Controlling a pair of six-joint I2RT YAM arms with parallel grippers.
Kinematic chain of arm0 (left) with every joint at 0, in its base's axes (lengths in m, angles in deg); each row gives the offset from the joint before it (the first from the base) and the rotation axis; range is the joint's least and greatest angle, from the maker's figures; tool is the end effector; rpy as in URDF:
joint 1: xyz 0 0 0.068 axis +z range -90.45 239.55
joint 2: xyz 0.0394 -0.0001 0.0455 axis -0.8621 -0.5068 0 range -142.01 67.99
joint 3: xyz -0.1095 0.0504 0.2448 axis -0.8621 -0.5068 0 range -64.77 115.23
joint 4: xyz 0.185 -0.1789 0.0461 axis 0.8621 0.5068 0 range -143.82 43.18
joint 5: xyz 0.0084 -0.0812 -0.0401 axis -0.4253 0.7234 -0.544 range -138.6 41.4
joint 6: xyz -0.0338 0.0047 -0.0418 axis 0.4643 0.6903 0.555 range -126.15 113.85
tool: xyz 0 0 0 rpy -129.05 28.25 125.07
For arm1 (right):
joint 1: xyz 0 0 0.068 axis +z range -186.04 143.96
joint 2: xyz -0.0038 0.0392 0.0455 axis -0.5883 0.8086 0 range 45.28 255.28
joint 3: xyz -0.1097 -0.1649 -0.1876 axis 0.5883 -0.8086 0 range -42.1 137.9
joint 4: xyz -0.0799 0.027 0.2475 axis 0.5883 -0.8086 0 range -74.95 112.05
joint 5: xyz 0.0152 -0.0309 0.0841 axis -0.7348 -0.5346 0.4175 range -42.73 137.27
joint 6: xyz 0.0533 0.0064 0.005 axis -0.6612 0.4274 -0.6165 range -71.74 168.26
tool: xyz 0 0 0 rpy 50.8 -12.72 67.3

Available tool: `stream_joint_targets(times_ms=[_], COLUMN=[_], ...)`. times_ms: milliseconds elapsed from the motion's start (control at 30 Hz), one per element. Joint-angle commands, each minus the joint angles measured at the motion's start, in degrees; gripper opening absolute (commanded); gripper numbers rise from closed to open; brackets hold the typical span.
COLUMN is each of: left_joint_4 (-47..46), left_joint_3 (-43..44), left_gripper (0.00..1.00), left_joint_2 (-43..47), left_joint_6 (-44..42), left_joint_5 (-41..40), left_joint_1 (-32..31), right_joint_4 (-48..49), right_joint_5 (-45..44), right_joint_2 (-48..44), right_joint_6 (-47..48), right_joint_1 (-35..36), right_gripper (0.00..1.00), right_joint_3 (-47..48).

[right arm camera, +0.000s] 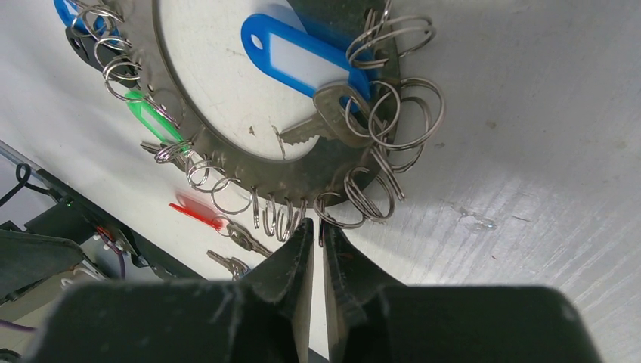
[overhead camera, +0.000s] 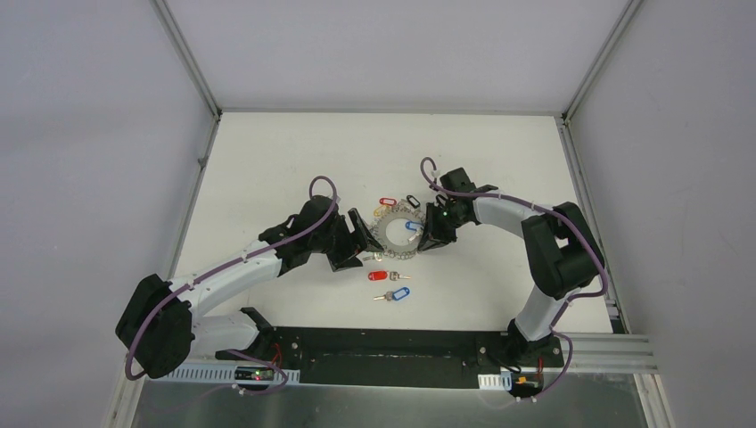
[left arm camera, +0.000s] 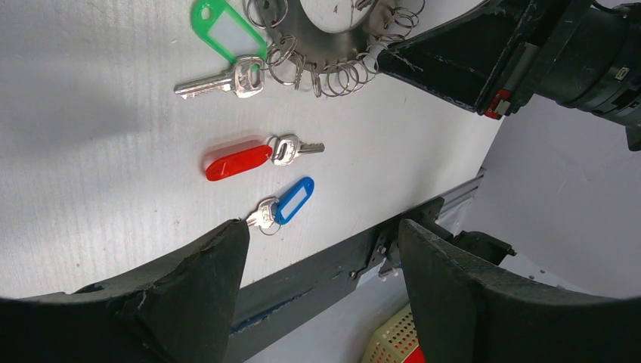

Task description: Put the keys on the keyring

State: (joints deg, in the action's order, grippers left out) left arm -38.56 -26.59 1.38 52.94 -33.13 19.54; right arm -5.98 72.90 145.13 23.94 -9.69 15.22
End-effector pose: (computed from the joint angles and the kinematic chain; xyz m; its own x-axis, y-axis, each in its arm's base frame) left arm 0.1758 -0.1601 0.2170 -0.9301 -0.2990 -0.2133 -0.0600 0.6966 -0.7150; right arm 0.2813 0.1565 0.1521 -0.9880 -0.0749 -0.1353 -0.1341 0.8505 0.5087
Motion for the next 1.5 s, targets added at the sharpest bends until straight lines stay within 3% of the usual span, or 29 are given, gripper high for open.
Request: stream_joint_targets(times_ms=[0,500,567,700,767,933,1200,1467], left_joint_4=[-0.6,0.4,0.7,0.8,0.9,1.1,1.0,1.0], left_joint_3=[0.4,0.5,0.5,0.3,0.4,0.4,-0.2,-0.2], left_gripper=[0.74,0.75,0.75,0.75,0.75,0.75,0.75,0.75], left_joint_2=[1.6,3.1,3.4,3.7,3.7,3.7,3.4,2.4], left_joint_6=[-1.3,-2.1,-2.2,-2.4,-2.8,-3.1,-2.4,-2.4], left_joint_5=[0.1,-0.8,-1.0,-1.2,-0.9,-0.8,-0.8,-0.3], left_joint_1=[0.7,0.7,0.7,0.8,0.8,0.8,0.8,0.8], right_joint_4=[2.6,2.2,1.5,0.7,0.3,-0.8,-0.4,-2.2], right_joint_5=[1.1,0.6,0.5,-0.3,-0.4,0.0,1.6,-1.4], right_joint_2=[-0.3,-1.1,-2.4,-5.7,-7.0,-8.3,-7.0,-6.0], right_joint_6=[0.1,0.7,0.7,0.7,0.7,0.2,-1.2,-0.2], right_joint_1=[-0.2,-0.2,-0.2,-0.2,-0.2,-0.2,0.9,4.1], right_gripper=[0.11,0.17,0.22,0.42,0.45,0.44,0.34,0.33], right_joint_3=[0.1,-0.7,-0.8,-1.1,-1.0,-0.1,1.4,3.7])
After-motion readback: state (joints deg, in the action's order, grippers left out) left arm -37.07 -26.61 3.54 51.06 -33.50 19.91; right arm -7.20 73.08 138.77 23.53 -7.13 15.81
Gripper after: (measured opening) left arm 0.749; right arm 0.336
